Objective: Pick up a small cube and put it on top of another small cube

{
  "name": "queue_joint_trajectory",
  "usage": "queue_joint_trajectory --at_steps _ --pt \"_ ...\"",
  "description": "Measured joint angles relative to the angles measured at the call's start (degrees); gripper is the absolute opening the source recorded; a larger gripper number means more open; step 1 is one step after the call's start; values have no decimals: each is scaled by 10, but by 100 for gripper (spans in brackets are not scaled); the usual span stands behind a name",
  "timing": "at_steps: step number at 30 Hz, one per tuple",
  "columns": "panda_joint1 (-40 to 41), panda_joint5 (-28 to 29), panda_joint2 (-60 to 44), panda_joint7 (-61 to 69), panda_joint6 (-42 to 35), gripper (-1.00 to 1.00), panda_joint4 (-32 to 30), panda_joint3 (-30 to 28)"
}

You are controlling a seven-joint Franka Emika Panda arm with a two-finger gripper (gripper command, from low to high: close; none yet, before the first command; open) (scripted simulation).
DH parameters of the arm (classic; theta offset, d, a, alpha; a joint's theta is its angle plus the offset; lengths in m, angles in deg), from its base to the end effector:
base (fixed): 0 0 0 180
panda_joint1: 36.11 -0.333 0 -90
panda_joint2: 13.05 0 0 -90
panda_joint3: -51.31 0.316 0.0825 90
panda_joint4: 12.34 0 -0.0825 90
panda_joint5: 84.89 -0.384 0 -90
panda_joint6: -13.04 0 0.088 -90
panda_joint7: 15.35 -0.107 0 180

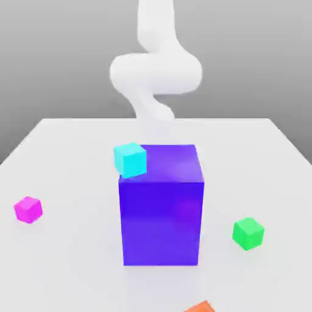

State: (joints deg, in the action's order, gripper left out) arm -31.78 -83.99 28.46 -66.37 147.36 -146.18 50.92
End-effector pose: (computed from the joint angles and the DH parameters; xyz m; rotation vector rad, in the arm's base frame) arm 0.3750 -0.0321 0.6705 -2.3934 1.2555 -0.9591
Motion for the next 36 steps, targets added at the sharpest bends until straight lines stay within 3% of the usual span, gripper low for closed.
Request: queue_joint_trajectory --at_steps 8,20,27,33,34,36 --pt "140 24 -140 -165 82 0 -66 -20" --pt "297 33 -345 -388 202 0 -164 -105" --pt "385 -51 -469 -448 275 0 -217 -140" --pt "447 -142 -592 -393 368 0 -199 -64" --pt "455 -147 -605 -389 378 -100 -196 -54" --pt "455 -147 -605 -389 378 -100 -196 -54"
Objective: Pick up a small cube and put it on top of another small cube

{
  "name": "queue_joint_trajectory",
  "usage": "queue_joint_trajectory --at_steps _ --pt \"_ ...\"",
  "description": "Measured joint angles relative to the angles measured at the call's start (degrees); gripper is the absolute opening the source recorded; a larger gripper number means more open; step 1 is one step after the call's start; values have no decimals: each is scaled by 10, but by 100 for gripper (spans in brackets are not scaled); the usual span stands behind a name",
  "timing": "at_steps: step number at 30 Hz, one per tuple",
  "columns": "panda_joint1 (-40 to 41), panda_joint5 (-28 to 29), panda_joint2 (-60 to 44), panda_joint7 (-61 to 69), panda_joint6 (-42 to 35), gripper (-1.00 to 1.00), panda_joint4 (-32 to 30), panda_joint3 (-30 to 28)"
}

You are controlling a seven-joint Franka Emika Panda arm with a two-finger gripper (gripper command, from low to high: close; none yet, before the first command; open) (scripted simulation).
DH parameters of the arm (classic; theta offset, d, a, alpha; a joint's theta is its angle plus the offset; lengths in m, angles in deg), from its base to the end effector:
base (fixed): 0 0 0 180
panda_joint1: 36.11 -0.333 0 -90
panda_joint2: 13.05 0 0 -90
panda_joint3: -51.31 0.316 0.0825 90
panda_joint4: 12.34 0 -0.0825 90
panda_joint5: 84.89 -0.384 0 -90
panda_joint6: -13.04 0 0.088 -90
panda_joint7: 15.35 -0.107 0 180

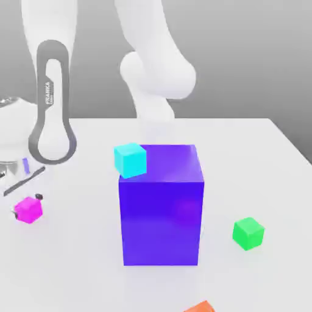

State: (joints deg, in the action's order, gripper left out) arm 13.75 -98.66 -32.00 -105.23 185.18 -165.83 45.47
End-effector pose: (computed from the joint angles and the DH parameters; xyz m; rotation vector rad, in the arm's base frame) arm 0.2067 -0.3417 0.1289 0.5749 -3.0882 0.0007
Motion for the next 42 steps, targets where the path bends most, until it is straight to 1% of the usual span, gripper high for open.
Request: queue_joint_trajectory --at_steps 4,6,11,13,37,42 --pt "5 -2 -6 1 6 -100 1 5" --pt "-6 9 14 -7 -11 -100 -3 -8" --pt "-35 83 111 -63 -87 -100 -24 -54" --pt "-39 101 109 -43 -111 -100 -17 -49" --pt "-63 351 8 580 -187 -100 141 88" --pt "-79 396 -8 704 -198 -100 174 129"
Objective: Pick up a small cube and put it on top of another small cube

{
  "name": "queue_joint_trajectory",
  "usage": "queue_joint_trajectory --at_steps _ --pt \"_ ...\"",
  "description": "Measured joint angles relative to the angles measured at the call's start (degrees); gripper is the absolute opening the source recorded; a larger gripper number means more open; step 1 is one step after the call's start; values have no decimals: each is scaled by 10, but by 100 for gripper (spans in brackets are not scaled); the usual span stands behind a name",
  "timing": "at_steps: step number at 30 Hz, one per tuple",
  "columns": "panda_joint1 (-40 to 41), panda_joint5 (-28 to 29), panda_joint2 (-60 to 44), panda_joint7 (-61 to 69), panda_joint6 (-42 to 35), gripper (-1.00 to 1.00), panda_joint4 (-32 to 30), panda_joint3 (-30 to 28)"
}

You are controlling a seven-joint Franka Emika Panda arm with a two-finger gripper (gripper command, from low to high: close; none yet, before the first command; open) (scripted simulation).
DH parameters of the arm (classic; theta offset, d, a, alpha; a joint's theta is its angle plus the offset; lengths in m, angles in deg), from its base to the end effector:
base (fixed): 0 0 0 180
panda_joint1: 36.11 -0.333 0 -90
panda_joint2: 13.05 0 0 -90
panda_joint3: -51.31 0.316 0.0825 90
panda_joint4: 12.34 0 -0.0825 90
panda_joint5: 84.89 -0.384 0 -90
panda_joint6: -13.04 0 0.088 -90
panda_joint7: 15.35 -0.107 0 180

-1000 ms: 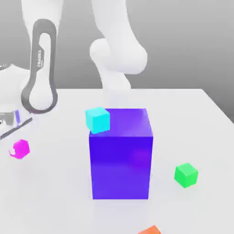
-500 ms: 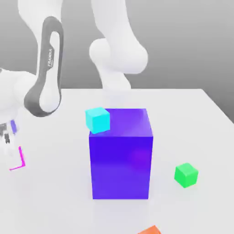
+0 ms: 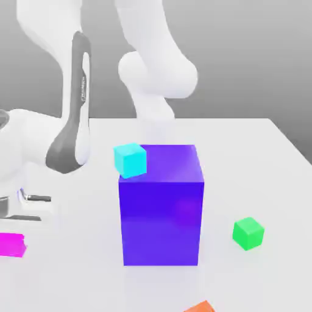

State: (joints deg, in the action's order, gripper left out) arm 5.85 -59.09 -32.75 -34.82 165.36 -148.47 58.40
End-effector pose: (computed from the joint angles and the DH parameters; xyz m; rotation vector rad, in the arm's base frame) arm 0.4156 -0.2709 0.1747 2.8807 -0.8113 -0.1049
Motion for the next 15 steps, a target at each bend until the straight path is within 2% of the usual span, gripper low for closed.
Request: queue_joint_trajectory --at_steps 15 --pt "-63 111 -35 351 -32 -100 93 129"
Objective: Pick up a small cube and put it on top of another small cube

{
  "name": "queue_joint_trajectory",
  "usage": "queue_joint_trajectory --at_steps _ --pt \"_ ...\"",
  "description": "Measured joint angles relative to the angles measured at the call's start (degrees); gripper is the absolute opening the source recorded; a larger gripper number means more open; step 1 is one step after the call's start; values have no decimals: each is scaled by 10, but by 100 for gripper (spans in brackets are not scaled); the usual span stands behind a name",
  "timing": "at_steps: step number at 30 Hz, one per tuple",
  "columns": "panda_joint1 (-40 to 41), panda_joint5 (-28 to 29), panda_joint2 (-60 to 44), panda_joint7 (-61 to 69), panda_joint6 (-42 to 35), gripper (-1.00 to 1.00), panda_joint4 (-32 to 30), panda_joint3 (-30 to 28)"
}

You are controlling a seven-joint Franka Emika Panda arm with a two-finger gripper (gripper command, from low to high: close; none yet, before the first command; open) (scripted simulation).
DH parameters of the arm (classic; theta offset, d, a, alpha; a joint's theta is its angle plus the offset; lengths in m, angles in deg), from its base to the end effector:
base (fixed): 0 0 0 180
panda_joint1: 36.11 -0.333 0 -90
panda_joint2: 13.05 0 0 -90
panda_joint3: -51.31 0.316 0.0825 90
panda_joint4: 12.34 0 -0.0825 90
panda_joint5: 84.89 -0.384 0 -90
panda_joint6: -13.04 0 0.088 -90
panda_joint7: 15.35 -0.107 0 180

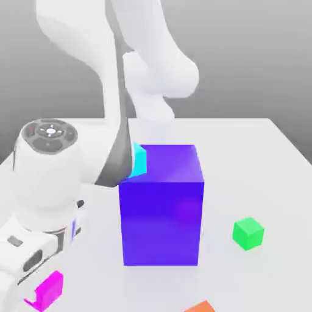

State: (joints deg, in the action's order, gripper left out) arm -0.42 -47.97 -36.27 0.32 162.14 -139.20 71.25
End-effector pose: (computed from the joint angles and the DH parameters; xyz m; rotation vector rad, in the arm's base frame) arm 0.5333 -0.1342 0.2035 2.8396 0.7603 -0.0246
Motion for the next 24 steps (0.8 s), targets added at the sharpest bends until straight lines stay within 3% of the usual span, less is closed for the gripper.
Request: queue_joint_trajectory --at_steps 12,24 --pt "-116 -169 93 -315 -23 -100 -105 105" --pt "-229 -391 215 -641 -2 -100 -230 206"
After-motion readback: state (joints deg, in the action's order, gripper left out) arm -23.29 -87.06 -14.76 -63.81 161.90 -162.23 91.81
